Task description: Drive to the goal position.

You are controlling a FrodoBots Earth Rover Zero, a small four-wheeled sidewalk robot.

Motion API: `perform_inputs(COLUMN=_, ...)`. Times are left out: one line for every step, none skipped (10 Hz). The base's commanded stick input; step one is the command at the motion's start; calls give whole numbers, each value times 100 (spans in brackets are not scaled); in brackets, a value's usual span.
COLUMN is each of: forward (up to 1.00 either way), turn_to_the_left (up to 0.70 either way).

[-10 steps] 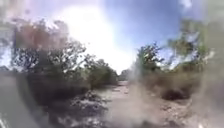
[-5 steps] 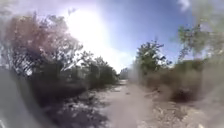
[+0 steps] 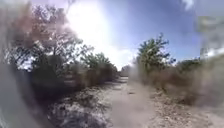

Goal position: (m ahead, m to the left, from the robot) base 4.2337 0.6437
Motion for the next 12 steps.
perform_inputs(forward=70, turn_to_the_left=0)
perform_inputs(forward=70, turn_to_the_left=0)
perform_inputs(forward=70, turn_to_the_left=0)
perform_inputs(forward=70, turn_to_the_left=0)
perform_inputs(forward=70, turn_to_the_left=0)
perform_inputs(forward=70, turn_to_the_left=0)
perform_inputs(forward=70, turn_to_the_left=0)
perform_inputs(forward=70, turn_to_the_left=0)
perform_inputs(forward=70, turn_to_the_left=0)
perform_inputs(forward=70, turn_to_the_left=0)
perform_inputs(forward=70, turn_to_the_left=0)
perform_inputs(forward=70, turn_to_the_left=0)
